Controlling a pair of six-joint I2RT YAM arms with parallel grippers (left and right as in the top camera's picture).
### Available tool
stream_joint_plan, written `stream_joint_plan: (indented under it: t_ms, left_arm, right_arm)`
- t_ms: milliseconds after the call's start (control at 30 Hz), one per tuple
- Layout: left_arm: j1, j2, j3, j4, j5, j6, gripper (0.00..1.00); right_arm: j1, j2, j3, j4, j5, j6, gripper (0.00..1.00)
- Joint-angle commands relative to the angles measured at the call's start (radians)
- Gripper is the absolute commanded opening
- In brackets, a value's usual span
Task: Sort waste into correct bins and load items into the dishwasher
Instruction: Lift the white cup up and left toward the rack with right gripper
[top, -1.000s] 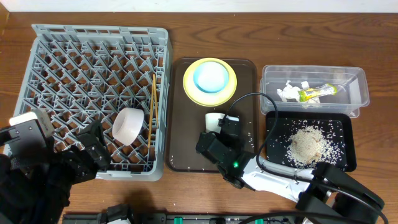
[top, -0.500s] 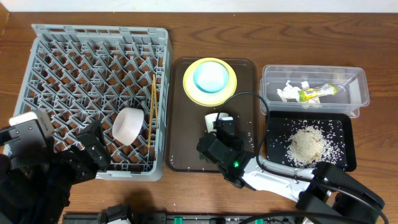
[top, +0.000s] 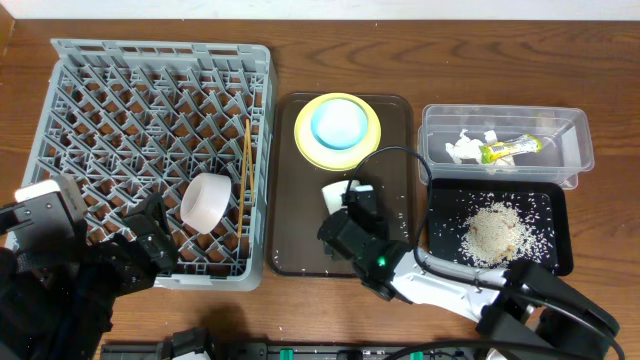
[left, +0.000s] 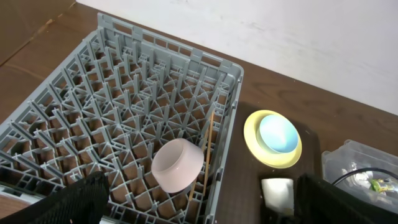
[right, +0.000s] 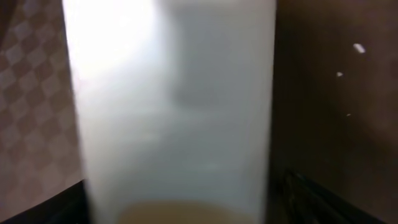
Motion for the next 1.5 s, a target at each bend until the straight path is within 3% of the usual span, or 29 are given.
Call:
stream_joint_plan:
  t_ms: [0, 233, 333, 533, 600, 700, 833, 967, 1133, 1467]
  left_arm:
    - [0.002, 0.0, 0.005, 0.003, -0.006, -0.009, 0.97]
    - [0.002, 0.0, 0.005, 0.003, -0.006, -0.009, 0.97]
    - [0.002, 0.0, 0.005, 0.003, -0.006, -0.009, 0.97]
    - [0.002, 0.0, 0.005, 0.003, -0.006, -0.009, 0.97]
    - [0.002, 0.0, 0.005, 0.003, -0.006, -0.009, 0.97]
    - [0.002, 0.0, 0.005, 0.003, -0.006, -0.009, 0.97]
    - [0.002, 0.0, 0.005, 0.003, -0.006, -0.009, 0.97]
    - [0.002, 0.0, 0.005, 0.003, -0.006, -0.009, 0.97]
    - [0.002, 0.0, 0.005, 0.003, -0.006, -0.009, 0.97]
    - [0.002, 0.0, 0.005, 0.003, -0.006, -0.009, 0.97]
  right_arm:
    - [-0.008, -0.009, -0.01, 0.012, 0.031, -0.009, 0.72]
    - [-0.008, -0.009, -0.01, 0.03, 0.03, -0.017, 0.64]
    - [-0.008, -0.011, -0.01, 0.046, 0.03, -0.073, 0.51]
    - [-0.004, -0.066, -0.01, 0.023, 0.019, -0.126, 0.43]
    - [-0.005, -0.11, -0.01, 0.001, -0.002, -0.171, 0.37]
    - [-0.01, -0.201, -0.005, -0.052, -0.036, -0.231, 0.18]
    - [-0.053, -0.322, 0.056, -0.236, -0.123, -0.29, 0.14]
    - [-0.186, -0.352, 0.336, -0.586, -0.348, -0.44, 0.13]
    - [-0.284, -0.259, 0.67, -0.792, -0.502, -0.547, 0.11]
    - [-0.303, 0.27, 1.497, -1.276, -0.634, -0.668, 0.08]
